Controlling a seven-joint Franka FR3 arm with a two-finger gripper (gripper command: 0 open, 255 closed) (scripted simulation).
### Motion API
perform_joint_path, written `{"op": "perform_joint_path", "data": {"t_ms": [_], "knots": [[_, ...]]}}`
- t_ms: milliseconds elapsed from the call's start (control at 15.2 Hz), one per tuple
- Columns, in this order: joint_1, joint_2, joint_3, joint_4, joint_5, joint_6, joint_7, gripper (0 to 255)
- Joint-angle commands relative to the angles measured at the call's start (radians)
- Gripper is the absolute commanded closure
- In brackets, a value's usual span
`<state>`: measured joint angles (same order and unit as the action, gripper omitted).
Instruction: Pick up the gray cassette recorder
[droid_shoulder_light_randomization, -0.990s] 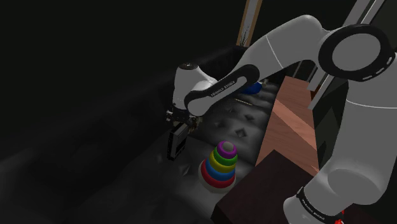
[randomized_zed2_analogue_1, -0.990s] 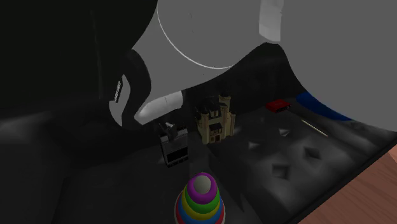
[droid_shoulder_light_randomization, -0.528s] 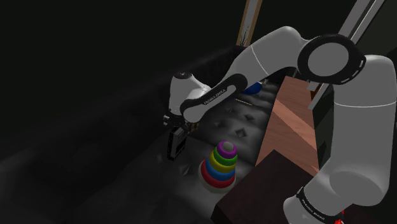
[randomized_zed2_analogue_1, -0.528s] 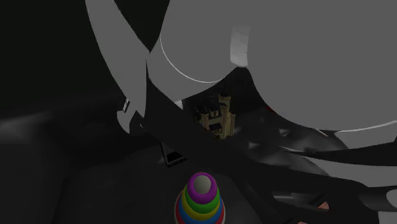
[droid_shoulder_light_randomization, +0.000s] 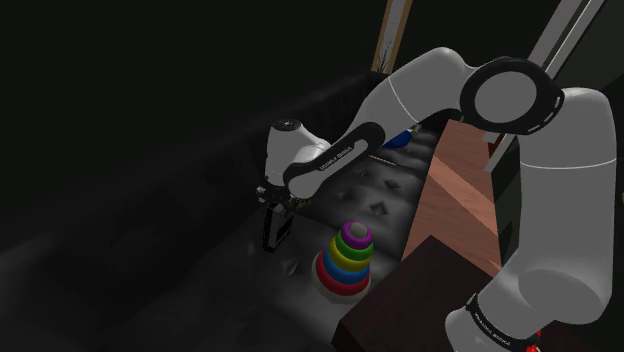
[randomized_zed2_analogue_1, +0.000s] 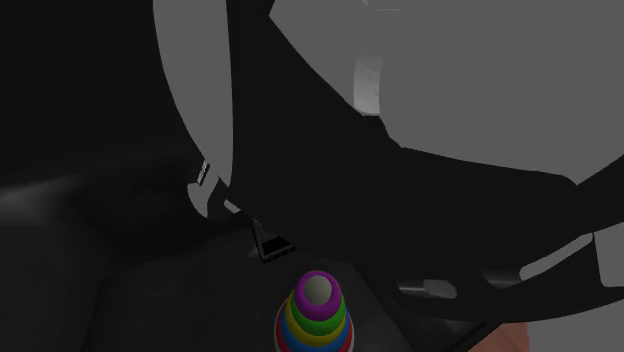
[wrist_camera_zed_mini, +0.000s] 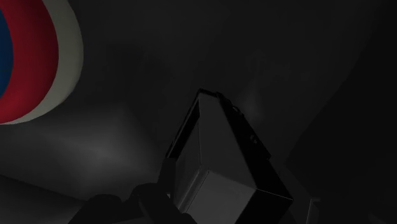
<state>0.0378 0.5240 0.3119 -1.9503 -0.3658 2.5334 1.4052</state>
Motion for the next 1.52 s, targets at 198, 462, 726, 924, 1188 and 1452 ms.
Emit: {"op": "perform_joint_path", "data": {"t_ms": [198, 462, 726, 924, 1188, 1452], "knots": [[0.0, 0.003, -0.001, 0.002, 0.0, -0.001, 0.0, 255], [-0.007, -0.017, 0.008, 0.001, 0.011, -0.019, -0.01, 255], [-0.018, -0.056, 0.024, 0.001, 0.034, -0.057, -0.028, 255], [-0.026, -0.084, 0.036, 0.004, 0.051, -0.086, -0.04, 255], [-0.036, -0.119, 0.049, 0.011, 0.074, -0.125, -0.057, 255], [-0.04, -0.137, 0.055, 0.016, 0.086, -0.147, -0.066, 255]]}}
